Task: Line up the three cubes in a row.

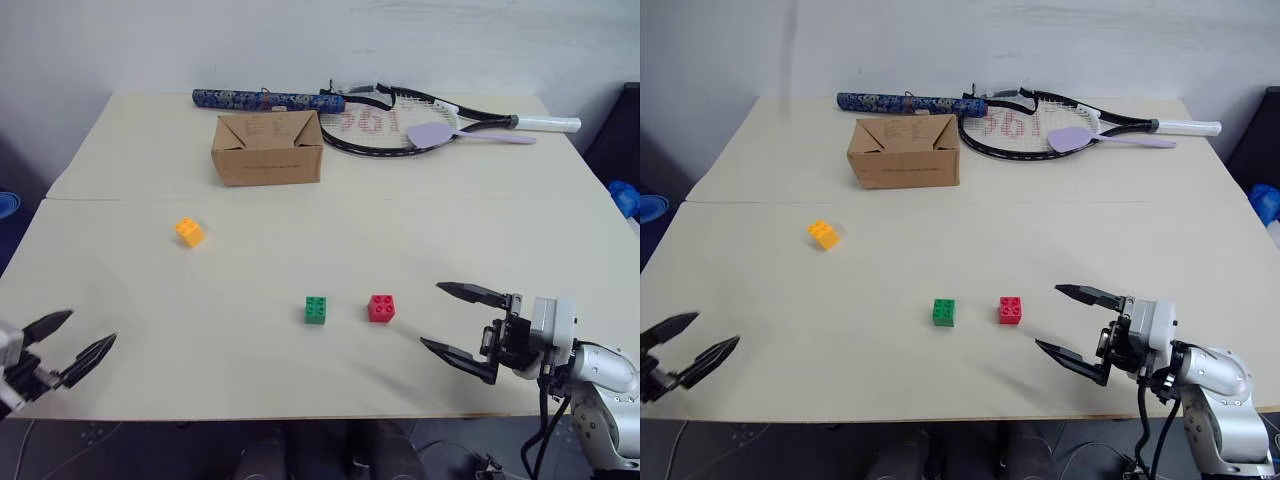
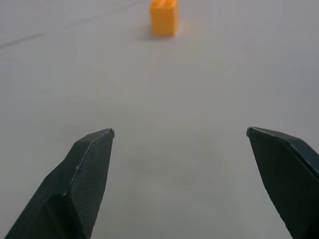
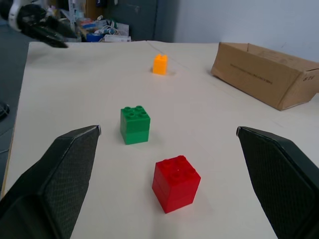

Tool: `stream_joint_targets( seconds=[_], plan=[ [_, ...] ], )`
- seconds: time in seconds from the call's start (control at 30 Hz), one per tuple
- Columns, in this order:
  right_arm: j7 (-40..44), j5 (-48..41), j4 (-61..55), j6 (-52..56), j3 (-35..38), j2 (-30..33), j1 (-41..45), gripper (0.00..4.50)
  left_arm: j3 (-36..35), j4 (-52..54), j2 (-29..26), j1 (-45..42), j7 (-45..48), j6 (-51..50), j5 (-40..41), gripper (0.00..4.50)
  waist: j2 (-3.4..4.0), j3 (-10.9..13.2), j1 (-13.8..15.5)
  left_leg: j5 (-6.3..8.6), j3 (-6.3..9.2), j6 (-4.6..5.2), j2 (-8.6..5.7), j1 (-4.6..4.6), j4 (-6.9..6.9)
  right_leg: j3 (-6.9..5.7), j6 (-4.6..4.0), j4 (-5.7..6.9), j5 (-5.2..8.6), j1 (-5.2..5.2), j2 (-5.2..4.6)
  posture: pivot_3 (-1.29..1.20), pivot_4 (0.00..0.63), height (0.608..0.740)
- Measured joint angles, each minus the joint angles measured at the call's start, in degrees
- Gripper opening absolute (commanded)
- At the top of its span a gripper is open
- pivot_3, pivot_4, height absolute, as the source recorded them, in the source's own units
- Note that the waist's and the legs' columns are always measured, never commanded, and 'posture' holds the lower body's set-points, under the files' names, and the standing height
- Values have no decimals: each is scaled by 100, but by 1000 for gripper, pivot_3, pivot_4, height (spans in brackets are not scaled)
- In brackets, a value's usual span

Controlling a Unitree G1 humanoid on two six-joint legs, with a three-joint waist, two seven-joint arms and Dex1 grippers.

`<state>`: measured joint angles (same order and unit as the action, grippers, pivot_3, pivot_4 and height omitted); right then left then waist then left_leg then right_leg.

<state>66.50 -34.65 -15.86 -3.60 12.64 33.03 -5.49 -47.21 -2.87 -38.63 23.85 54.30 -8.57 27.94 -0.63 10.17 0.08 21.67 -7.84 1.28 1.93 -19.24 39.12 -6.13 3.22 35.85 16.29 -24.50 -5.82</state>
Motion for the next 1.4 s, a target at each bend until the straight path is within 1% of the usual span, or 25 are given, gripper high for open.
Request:
stream_joint_targets(
  seconds=[0.07, 0.13, 0.23, 0.27, 0.3, 0.33, 0.37, 0.43, 0.47, 0.5, 0.57, 0.67, 0.77, 0.9, 1.0, 1.1, 1.2, 1.23, 1.3, 1.37, 1.4],
  plan=[
    [-90, 1, -14, 5, -59, -14, 6, 4500, -79, -185, -18, -59, -25, -59, 38, 4476, -1, -1, 12, 4, 4, -7, 0, 0, 0, -3, -2, 1, 1, 1, -3, 0, 150, 740],
    [-150, 18, -10, 10, -119, -27, 48, 4500, 85, -207, -140, -538, -58, -276, 154, 4476, 0, 0, 107, 1, 13, -17, -10, -2, 0, -12, -2, 7, 1, 1, -12, 0, 150, 740],
    [-245, 28, -51, 8, -162, -57, 188, 4500, 684, -268, -467, -1877, -179, -655, 262, 4476, -9, -6, 177, -7, 29, -26, -19, -5, 0, -26, -2, 11, -1, 10, -23, 0, 150, 740],
    [-290, 37, -78, 16, -182, -61, 220, 4500, 1005, -450, -581, -2541, -210, -751, 237, 4476, -11, -7, 186, -8, 31, -26, -21, -5, 0, -30, -2, 11, -2, 10, -24, 0, 150, 740],
    [-345, 59, -105, 32, -254, -69, 287, 4500, 1343, -752, -695, -3253, -219, -800, 154, 4476, -15, -9, 178, -20, 30, -11, -24, -7, 0, -35, -1, 13, -2, 9, -23, 0, 150, 740],
    [-383, 74, -133, 49, -334, -77, 362, 4500, 1608, -1011, -790, -3768, -211, -816, 51, 4476, -17, -11, 145, -24, 29, -7, -24, -11, 0, -38, 2, 13, -4, 9, -18, 0, 150, 740],
    [-452, 92, -190, 57, -349, -85, 376, 4500, 2092, -1571, -922, -4529, -109, -756, -212, 4476, -17, -11, 129, -26, 19, -6, -25, -11, 0, -39, 3, 16, -4, 8, -8, 0, 150, 740],
    [-536, 154, -225, 73, -357, -93, 402, 4500, 2695, -2401, -1071, -5357, -26, -532, -688, 4476, -16, -12, 47, -28, -15, -8, -15, -8, -5, -47, 10, 24, -8, 0, 21, 0, 150, 740],
    [-598, 197, -220, 74, -353, -94, 351, 4500, 3015, -3111, -1067, -5930, 13, -378, -970, 4476, -17, -11, 12, -26, -28, -7, -15, -12, -9, -64, 10, 20, -8, -6, 31, 0, 150, 740],
    [-634, 223, -237, 69, -358, -98, 294, 4500, 3221, -3648, -1052, -6337, 42, -257, -1159, 4476, -20, -9, -23, -24, -39, -6, -12, -20, -8, -74, 11, 17, -8, -18, 37, 0, 150, 740],
    [-697, 298, -248, 34, -352, -104, 134, 4500, 3531, -4448, -988, -6881, 167, -46, -1430, 4476, -21, -9, -68, -16, -54, -2, -13, -20, -9, -101, 11, 15, -8, -22, 46, 0, 150, 740],
    [-764, 382, -269, -27, -357, -116, -24, 4500, 3865, -5370, -948, -7383, 379, 187, -1753, 4476, -25, -7, -136, -16, -58, 4, -11, -24, -2, -125, 12, 16, -8, -23, 43, 0, 150, 740],
    [-839, 415, -353, -159, -312, -131, -246, 4500, 4015, -5999, -942, -7653, 339, 457, -2035, 4476, -29, -5, -152, -19, -56, 11, -11, -19, 3, -123, 16, 21, -10, -18, 35, 0, 150, 740],
    [-838, 446, -384, -483, -153, -188, -706, 4500, 4186, -6490, -940, -7760, 324, 744, -2354, 4476, -29, -5, -138, -20, -52, 12, -12, -9, 3, -121, 17, 24, -10, -11, 23, 0, 150, 740],
    [-829, 446, -373, -638, -96, -188, -783, 4500, 4224, -6725, -852, -7761, 330, 875, -2462, 4476, -32, -3, -134, -20, -53, 13, -13, -8, 4, -120, 18, 26, -12, -10, 15, 0, 150, 740],
    [-830, 444, -373, -660, -96, -188, -781, 4500, 4226, -6778, -693, -7762, 332, 950, -2511, 3932, -32, -3, -131, -20, -52, 12, -11, -8, 4, -120, 18, 27, -12, -11, 8, 0, 150, 740],
    [-834, 443, -374, -657, -96, -186, -780, 4500, 4239, -6795, -610, -7762, 276, 1011, -2575, 2973, -32, -3, -128, -20, -52, 13, -12, -8, 5, -120, 18, 27, -12, -11, 6, 0, 150, 740],
    [-841, 443, -376, -649, -96, -184, -781, 4500, 4241, -6803, -610, -7762, 267, 1020, -2590, 2721, -32, -3, -127, -20, -52, 13, -12, -8, 5, -120, 18, 27, -12, -11, 6, 0, 150, 740],
    [-863, 442, -394, -627, -96, -167, -782, 4500, 4242, -6804, -610, -7762, 270, 1037, -2608, 2044, -32, -3, -122, -20, -52, 13, -12, -8, 5, -120, 18, 28, -12, -12, 6, 0, 150, 740],
    [-887, 439, -434, -601, -96, -165, -781, 4500, 4242, -6803, -614, -7762, 305, 1066, -2618, 1491, -32, -3, -125, -20, -52, 12, -11, -8, 5, -120, 18, 28, -12, -12, 7, 0, 150, 740],
    [-901, 438, -439, -591, -95, -160, -780, 4500, 4242, -6802, -627, -7762, 366, 1087, -2618, 1504, -32, -3, -125, -20, -53, 12, -11, -8, 5, -120, 18, 28, -12, -12, 7, 0, 150, 740]
  ],
)
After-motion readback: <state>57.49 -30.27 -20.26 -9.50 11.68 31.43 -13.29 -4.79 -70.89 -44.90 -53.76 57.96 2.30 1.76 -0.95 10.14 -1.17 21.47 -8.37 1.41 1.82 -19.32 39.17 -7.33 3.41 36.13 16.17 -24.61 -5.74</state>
